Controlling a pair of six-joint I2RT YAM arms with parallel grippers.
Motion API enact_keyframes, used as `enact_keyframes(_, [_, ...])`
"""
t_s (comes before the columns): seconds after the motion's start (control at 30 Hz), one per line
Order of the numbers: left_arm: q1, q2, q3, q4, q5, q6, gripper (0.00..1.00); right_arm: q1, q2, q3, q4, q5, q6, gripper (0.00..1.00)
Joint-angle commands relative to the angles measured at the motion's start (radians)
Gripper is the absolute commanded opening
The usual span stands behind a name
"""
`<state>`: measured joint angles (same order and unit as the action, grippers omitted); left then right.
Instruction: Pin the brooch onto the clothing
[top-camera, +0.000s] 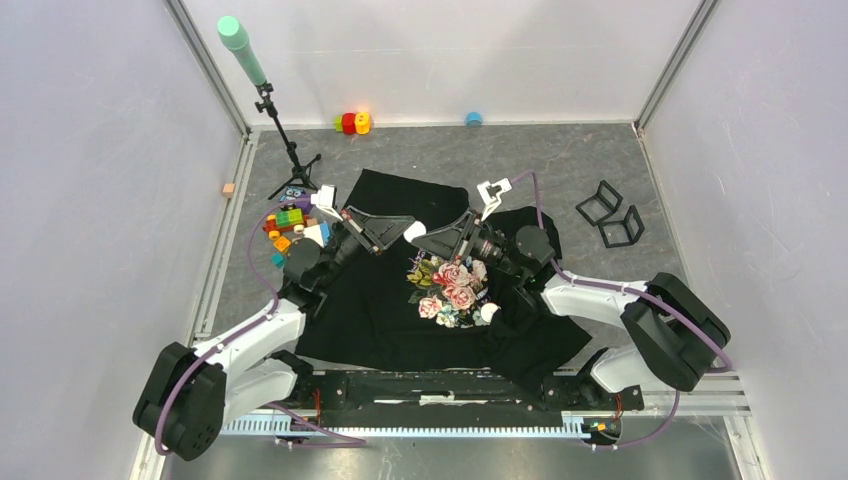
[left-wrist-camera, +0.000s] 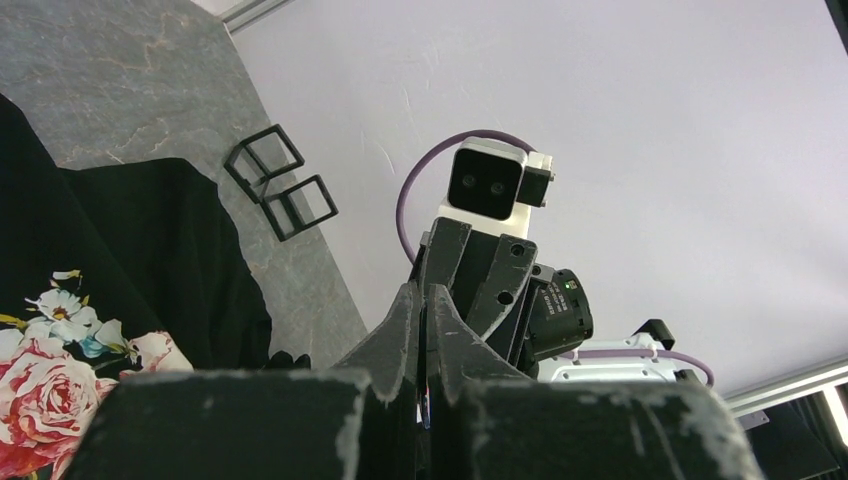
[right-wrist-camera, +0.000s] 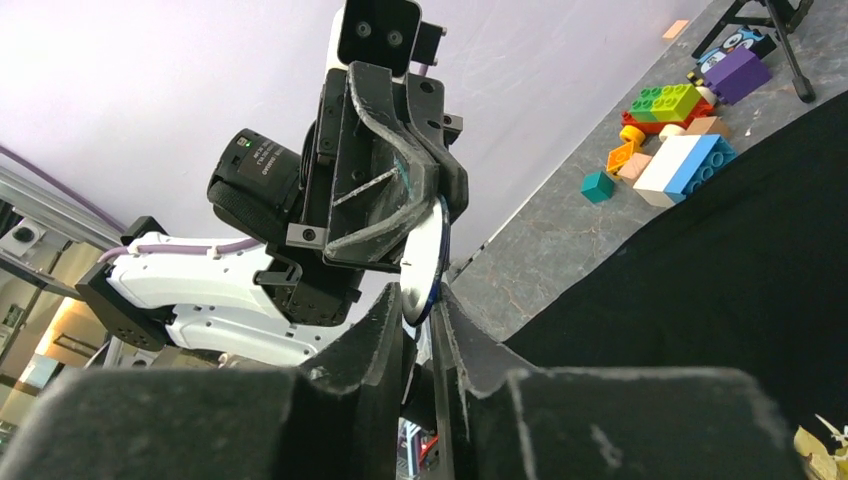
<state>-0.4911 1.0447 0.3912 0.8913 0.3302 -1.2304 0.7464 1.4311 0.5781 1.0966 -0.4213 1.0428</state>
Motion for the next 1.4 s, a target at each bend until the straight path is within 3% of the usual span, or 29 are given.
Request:
enact_keyframes(0.0, [-0.009,-0.021,-0.005,0.043,-0.017,0.035,0.02,-0.006,-0.001,0.044,0.029,0.012,-0.023,0.18])
enact_keyframes(0.3, [-0.019,-0.027,-0.015,0.043,-0.017,0.034,0.02,-0.022,-0.002,0.046,0.03,0.02,-0.039,0.23])
enact_keyframes(0.6, [-0.02,-0.026,-0.022,0.04,0.003,0.034,0.02,-0.038,-0.026,0.043,-0.03,0.028,-0.105,0.0])
enact_keyframes(0.63, [-0.02,-0.028,-0.025,0.036,0.008,0.032,0.06,-0.041,-0.035,0.043,-0.052,0.029,-0.122,0.0])
enact_keyframes(0.67, [-0.019,-0.031,-0.025,0.026,0.013,0.035,0.18,-0.046,-0.047,0.044,-0.081,0.03,-0.147,0.0])
enact_keyframes(0.73, [-0.019,-0.039,-0.012,-0.023,0.037,0.064,0.61,-0.056,-0.072,0.047,-0.157,0.034,-0.198,0.0])
enact_keyframes(0.77, [-0.017,-0.044,-0.001,-0.068,0.052,0.085,0.76,-0.064,-0.083,0.049,-0.194,0.035,-0.227,0.0])
enact_keyframes(0.8, [-0.017,-0.053,0.013,-0.118,0.06,0.113,0.87,-0.07,-0.099,0.05,-0.238,0.034,-0.251,0.0])
enact_keyframes(0.87, [-0.013,-0.077,0.023,-0.189,0.06,0.152,0.99,-0.087,-0.124,0.055,-0.321,0.024,-0.306,0.0])
enact_keyframes(1.0, [0.01,-0.12,0.042,-0.297,0.085,0.25,1.0,-0.134,-0.141,0.126,-0.552,-0.072,-0.464,0.0])
enact_keyframes(1.13, [0.011,-0.121,0.15,-0.565,0.162,0.458,1.0,-0.166,-0.115,0.276,-0.945,-0.167,-0.705,0.0])
enact_keyframes(1.37, [0.008,-0.078,0.261,-0.867,0.333,0.705,1.0,-0.174,-0.039,0.464,-1.429,-0.418,-1.021,0.0])
